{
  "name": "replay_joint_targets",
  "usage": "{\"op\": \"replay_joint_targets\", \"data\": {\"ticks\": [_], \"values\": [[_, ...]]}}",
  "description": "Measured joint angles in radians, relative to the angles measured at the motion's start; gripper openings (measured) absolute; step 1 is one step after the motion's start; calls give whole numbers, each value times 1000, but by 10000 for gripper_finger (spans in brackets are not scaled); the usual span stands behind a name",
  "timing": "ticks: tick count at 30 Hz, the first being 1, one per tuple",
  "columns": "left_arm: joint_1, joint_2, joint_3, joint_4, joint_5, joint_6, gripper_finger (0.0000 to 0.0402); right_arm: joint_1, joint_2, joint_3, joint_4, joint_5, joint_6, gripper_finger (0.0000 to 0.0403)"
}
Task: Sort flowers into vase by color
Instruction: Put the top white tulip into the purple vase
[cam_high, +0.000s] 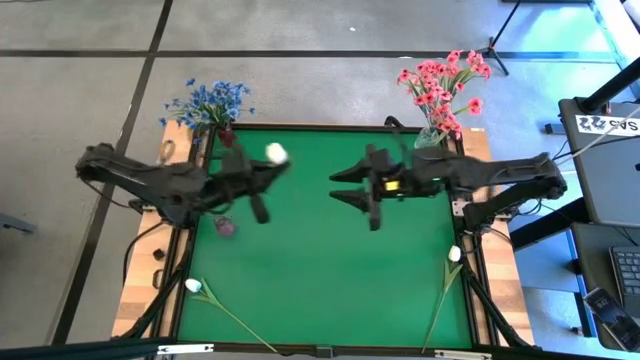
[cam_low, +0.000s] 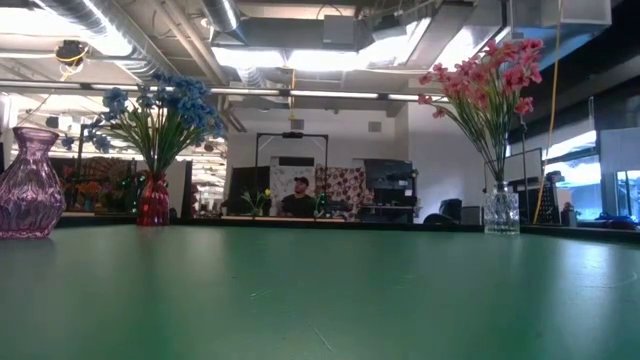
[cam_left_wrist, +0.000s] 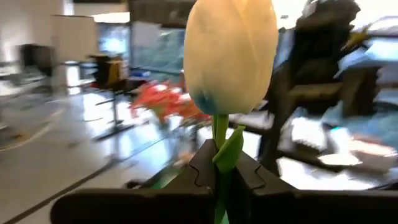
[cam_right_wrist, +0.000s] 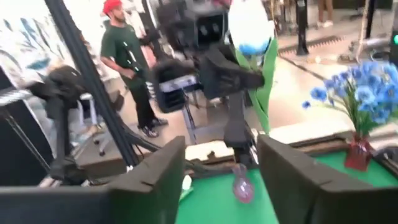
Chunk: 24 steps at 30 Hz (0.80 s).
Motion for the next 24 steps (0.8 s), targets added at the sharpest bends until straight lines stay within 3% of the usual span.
{"op": "replay_joint_targets", "data": {"ticks": [5,8,15,21,24], "values": [[-180,-149,1,-373,-284,-139,5,78,-38,1,-33,128,-27,233],[-292,-191,1,-576,-353,-247,5,121,-44,0,-49,227,-28,240],[-436,-321,0,-719,-341,-290,5,153,-41,0,-67,309,19,241],[-527,-417,0,-889,-315,-380,5,152,-41,0,-126,311,132,241],[-552,-465,0,-914,-272,-353,6,152,-40,0,-171,311,194,241]]}}
